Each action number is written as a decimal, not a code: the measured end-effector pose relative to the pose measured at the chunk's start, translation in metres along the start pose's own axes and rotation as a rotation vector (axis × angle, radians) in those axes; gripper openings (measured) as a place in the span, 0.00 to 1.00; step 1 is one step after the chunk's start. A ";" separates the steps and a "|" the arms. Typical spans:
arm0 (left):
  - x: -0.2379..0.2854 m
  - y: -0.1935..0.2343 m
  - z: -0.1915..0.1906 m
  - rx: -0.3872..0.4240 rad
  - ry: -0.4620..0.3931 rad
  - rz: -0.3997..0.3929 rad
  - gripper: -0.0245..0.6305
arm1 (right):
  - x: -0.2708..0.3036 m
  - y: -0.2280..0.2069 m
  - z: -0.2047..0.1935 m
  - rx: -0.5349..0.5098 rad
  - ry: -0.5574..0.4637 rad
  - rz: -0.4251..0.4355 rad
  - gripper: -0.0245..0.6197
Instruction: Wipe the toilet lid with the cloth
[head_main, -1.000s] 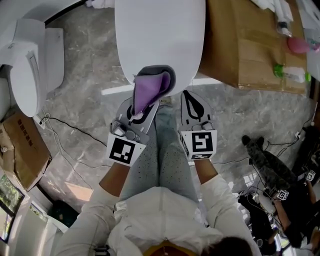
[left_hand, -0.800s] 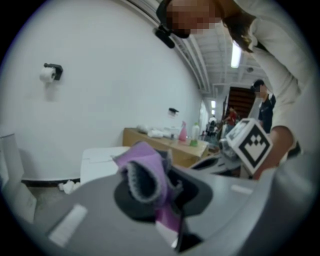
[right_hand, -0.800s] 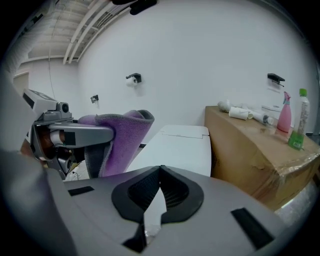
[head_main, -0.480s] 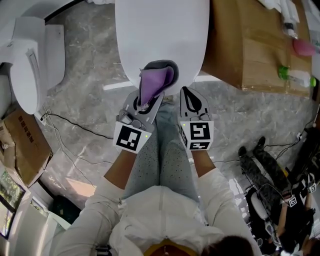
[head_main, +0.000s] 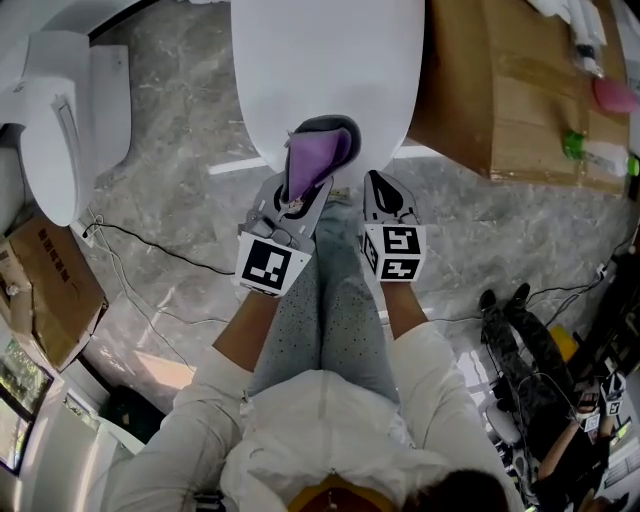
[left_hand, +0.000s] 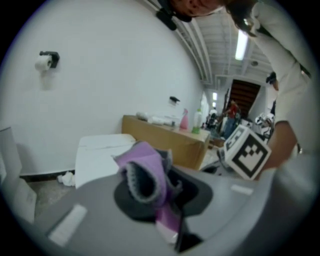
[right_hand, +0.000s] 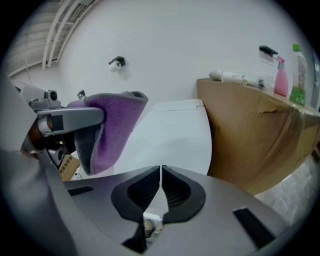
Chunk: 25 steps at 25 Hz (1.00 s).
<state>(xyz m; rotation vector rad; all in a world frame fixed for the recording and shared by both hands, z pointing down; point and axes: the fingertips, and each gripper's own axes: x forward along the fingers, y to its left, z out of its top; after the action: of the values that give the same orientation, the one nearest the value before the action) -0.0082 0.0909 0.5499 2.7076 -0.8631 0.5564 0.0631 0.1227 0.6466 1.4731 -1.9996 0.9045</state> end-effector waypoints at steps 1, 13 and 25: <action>0.002 -0.002 0.000 0.005 0.003 -0.004 0.11 | 0.003 -0.002 -0.003 0.023 0.006 0.004 0.06; 0.017 -0.002 -0.010 0.029 0.032 -0.019 0.11 | 0.023 -0.033 -0.045 0.189 0.094 -0.033 0.16; 0.022 -0.003 -0.011 0.079 0.058 -0.026 0.11 | 0.047 -0.042 -0.075 0.425 0.162 0.014 0.36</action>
<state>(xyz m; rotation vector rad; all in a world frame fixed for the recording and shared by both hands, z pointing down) 0.0069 0.0855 0.5688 2.7536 -0.8061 0.6737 0.0892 0.1415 0.7395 1.5411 -1.7723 1.4748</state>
